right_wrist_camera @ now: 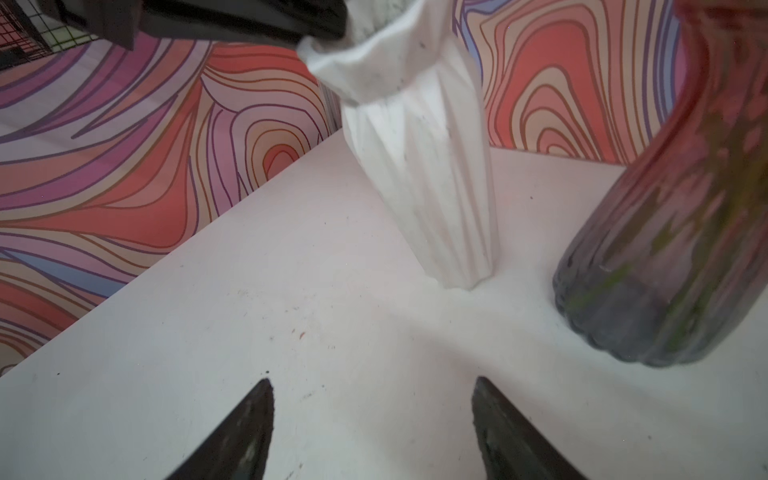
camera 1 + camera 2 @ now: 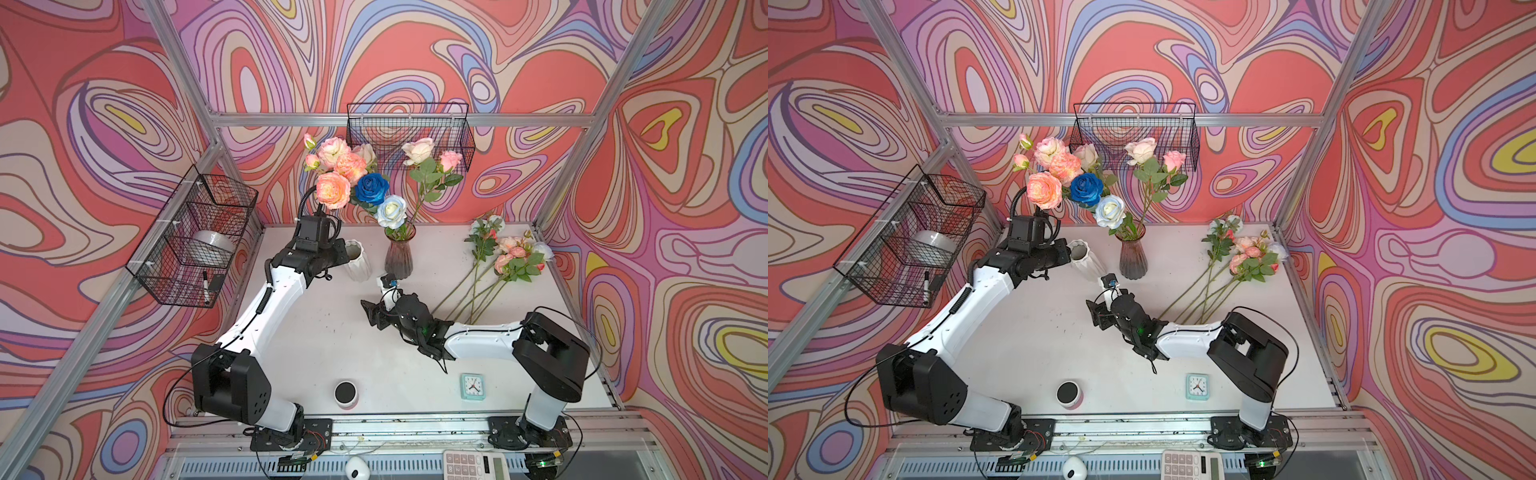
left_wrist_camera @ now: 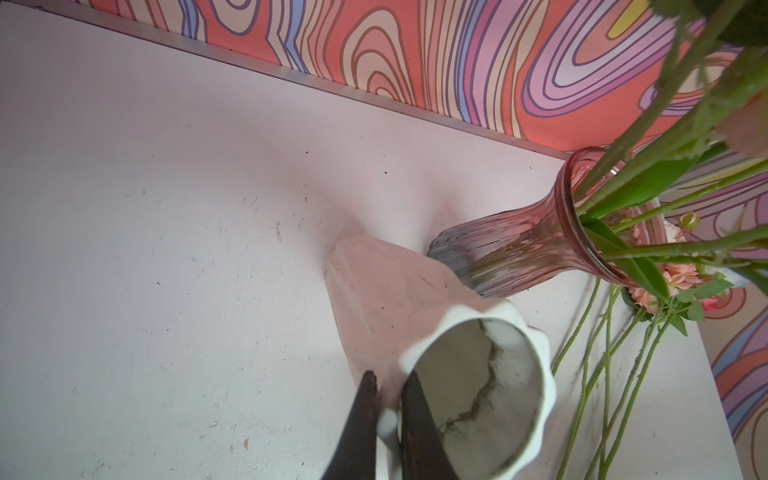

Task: Arrange the flowers into the vase
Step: 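Bring the right gripper to the white vase top while the left gripper holds it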

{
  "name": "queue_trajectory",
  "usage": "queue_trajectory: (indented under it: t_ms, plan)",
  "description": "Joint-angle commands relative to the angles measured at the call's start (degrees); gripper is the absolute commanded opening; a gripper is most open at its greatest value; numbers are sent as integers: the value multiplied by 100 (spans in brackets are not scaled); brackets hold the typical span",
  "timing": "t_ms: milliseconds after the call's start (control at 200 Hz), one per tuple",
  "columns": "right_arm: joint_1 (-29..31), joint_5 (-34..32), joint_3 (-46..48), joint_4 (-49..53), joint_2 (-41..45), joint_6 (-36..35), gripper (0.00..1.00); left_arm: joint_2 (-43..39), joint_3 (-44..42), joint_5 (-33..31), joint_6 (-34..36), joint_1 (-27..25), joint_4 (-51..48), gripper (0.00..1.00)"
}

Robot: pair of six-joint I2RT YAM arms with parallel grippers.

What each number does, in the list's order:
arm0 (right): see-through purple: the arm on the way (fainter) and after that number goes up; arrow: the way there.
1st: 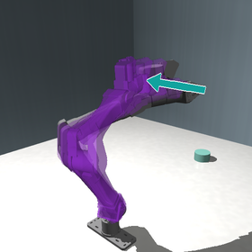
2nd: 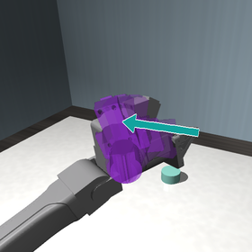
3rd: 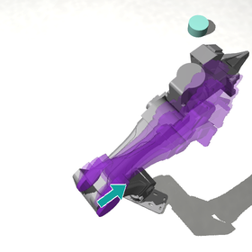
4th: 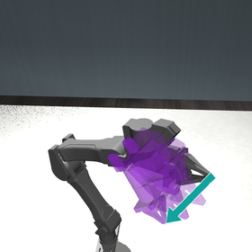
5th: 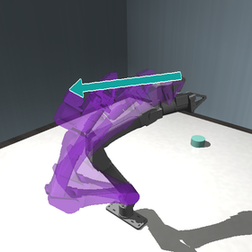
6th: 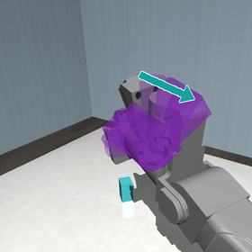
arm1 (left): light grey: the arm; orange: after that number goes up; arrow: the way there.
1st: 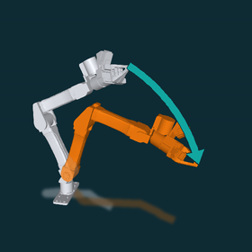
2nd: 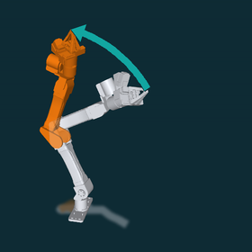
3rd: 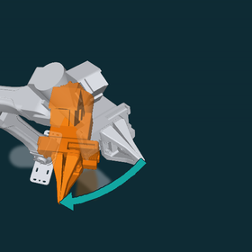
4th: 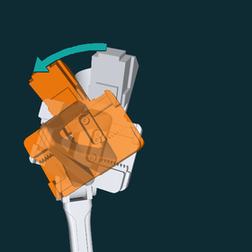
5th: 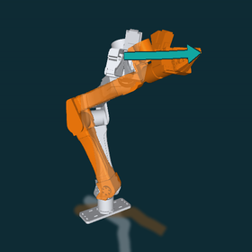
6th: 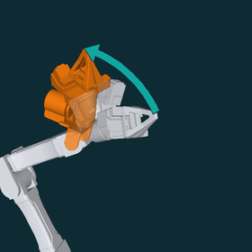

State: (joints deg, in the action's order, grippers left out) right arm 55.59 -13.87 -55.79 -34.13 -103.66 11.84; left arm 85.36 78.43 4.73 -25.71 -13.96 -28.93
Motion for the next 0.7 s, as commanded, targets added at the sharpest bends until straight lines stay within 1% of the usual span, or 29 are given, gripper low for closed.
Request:
queue_trajectory:
  t_ms: [0,120,235,240,255,270,410,691]
  plan:
    - [-19,-331,-468,-655,-362,-802,80,50,-21,51,-21,-28,-387,0]
    - [-22,-653,-1101,-623,-775,-1235,83,109,5,113,-65,-28,-342,0]
    - [-22,-890,-1496,-689,-1063,-1544,86,145,56,105,-46,-28,-360,0]
    - [-22,-894,-1514,-686,-1071,-1553,87,146,57,110,-42,-28,-360,0]
    - [-22,-914,-1553,-691,-1109,-1593,96,148,67,106,-35,-28,-371,0]
    - [-22,-938,-1599,-685,-1144,-1625,98,149,67,100,-31,-24,-361,0]
    - [-23,-1400,-2021,-698,-1497,-1936,98,167,76,110,-12,-28,-350,0]
    - [-48,-1838,-2673,-875,-2086,-2521,98,209,84,125,57,-28,-359,0]
